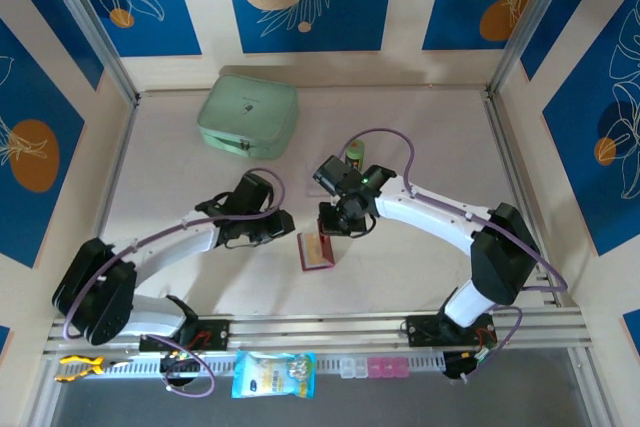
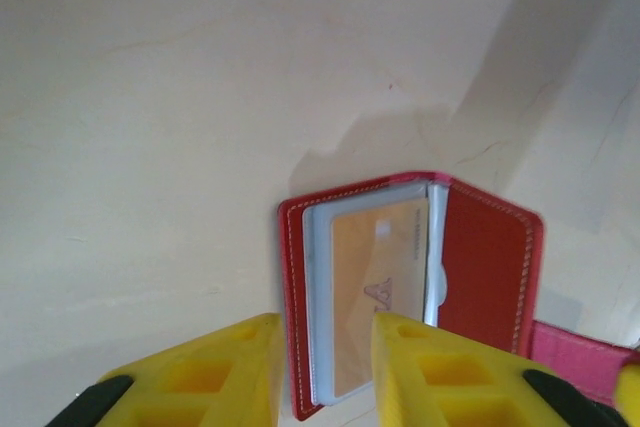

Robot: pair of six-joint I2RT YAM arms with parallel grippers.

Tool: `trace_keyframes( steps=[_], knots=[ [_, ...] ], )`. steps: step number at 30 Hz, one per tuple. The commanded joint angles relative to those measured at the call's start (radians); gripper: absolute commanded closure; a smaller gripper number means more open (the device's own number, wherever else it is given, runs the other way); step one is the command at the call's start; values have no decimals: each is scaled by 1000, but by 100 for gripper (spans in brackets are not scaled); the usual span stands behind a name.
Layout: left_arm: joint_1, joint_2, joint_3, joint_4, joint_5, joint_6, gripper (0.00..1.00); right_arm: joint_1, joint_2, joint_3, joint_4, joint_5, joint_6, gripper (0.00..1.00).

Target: Take the credit cards out of the card holder

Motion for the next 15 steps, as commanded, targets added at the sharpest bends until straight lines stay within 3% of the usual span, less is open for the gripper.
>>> trace_keyframes(
  steps=[1, 15],
  knots=[
    [-7, 44, 27, 44, 77, 9, 72, -30, -24, -43, -20, 21, -3, 100],
    [-83, 205, 53, 67, 77, -24, 89, -146, -90, -200, -9, 27, -51, 100]
  ],
)
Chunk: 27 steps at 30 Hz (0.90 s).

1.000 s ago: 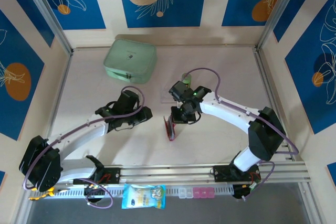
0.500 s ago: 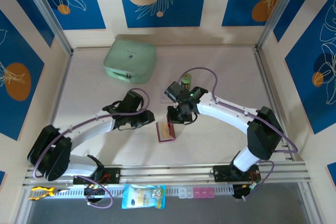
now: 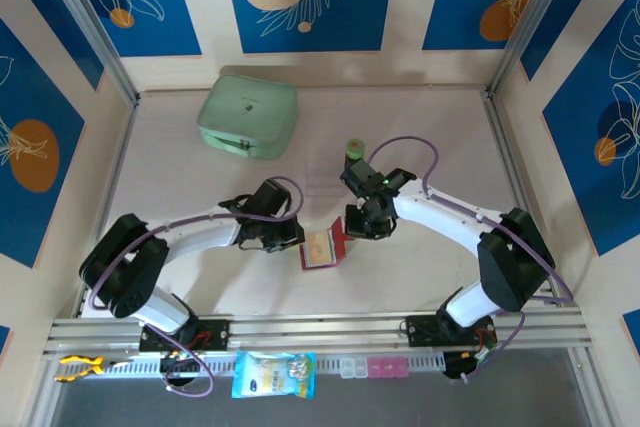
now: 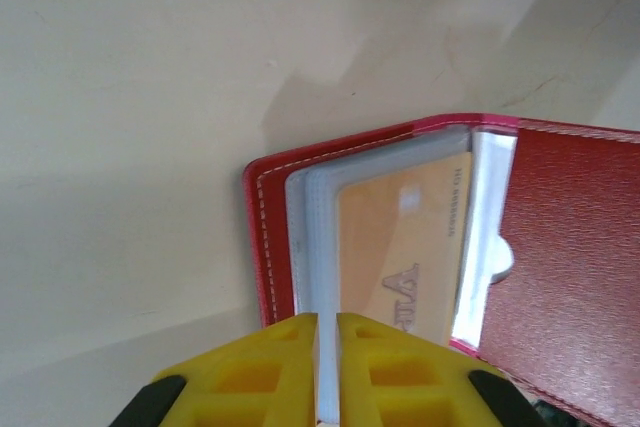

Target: Take the credit cards out of the card holder

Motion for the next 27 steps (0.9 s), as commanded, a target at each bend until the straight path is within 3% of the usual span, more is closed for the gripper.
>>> trace_keyframes(
  steps=[1, 15, 27],
  knots=[
    [-8, 35, 24, 7, 19, -18, 90, -14, -19, -34, -5, 5, -21, 100],
    [-11, 88, 2, 34, -1, -38, 92, -28, 64, -114, 62, 51, -24, 100],
    [21, 61, -28, 9, -33, -32, 93, 26, 238, -10, 40, 158, -44, 100]
  ],
)
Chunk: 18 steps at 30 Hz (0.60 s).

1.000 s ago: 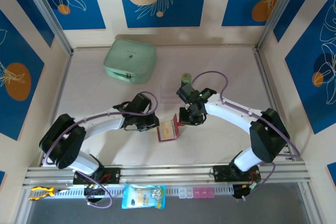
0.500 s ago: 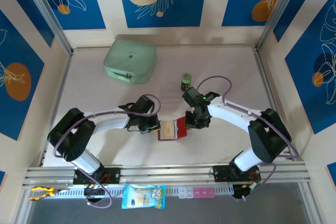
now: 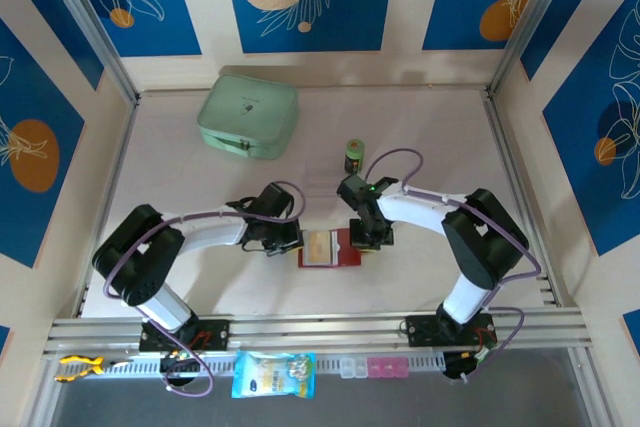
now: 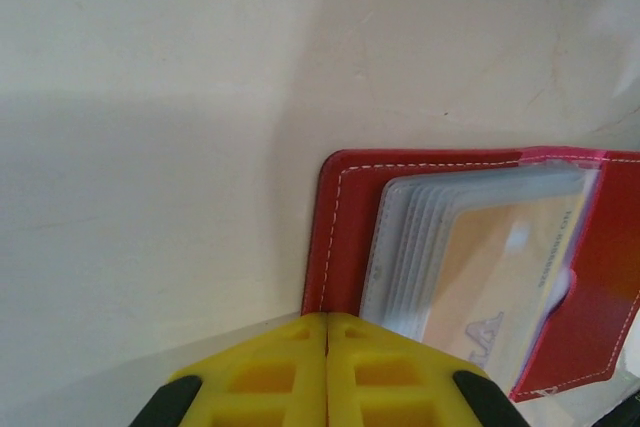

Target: Take the credit cards out of the card holder

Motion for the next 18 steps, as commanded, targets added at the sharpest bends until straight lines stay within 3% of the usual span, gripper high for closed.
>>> trace_keyframes(
  steps=[1, 5, 8, 12, 18],
  knots=[
    [16, -12, -20, -27, -20, -5, 93, 28, 64, 53, -11, 67, -13, 100],
    [30, -10, -26, -28, -20, 2, 93, 46, 98, 81, -50, 134, -2, 100],
    [35, -15, -37, -24, -15, 4, 94, 45, 100, 76, -65, 153, 0, 92],
    [35, -30, -51, -25, -11, 0, 94, 46, 60, 69, -83, 130, -9, 79],
    [35, -46, -62, -25, -8, -4, 94, 48, -44, 80, -133, 76, -9, 73]
  ],
)
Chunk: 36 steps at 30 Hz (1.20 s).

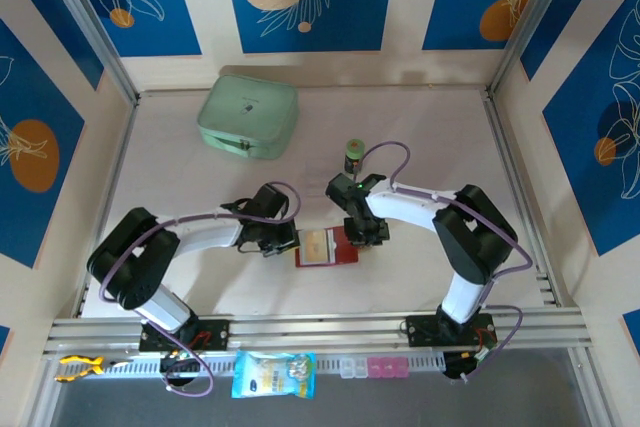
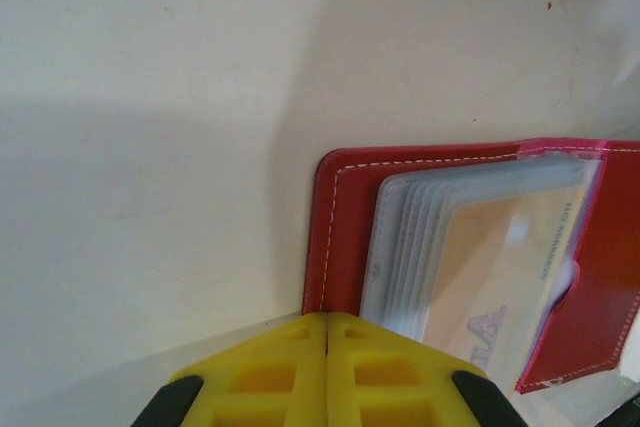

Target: Take the credit cards out of the card holder

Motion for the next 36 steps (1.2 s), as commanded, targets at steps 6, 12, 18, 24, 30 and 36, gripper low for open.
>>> trace_keyframes(
  steps=[6, 12, 18, 24, 30, 36],
  knots=[
    [10, -28, -21, -47, -13, -6, 94, 10, -159, 38, -133, -33, 6, 72],
    [10, -27, -18, -47, -10, -7, 94, 37, -203, 117, -182, -40, 13, 71],
    [11, -28, -17, -52, -11, -8, 94, 91, -175, 213, -154, -113, 11, 72],
    [10, -23, -14, -53, -12, -7, 94, 127, -61, 254, -101, -189, 4, 73],
    [10, -20, -10, -62, -12, -2, 94, 105, 34, 215, -90, -160, 3, 73],
    [11, -18, -12, -66, -13, -2, 94, 76, 74, 147, -43, -161, -9, 73]
  ],
)
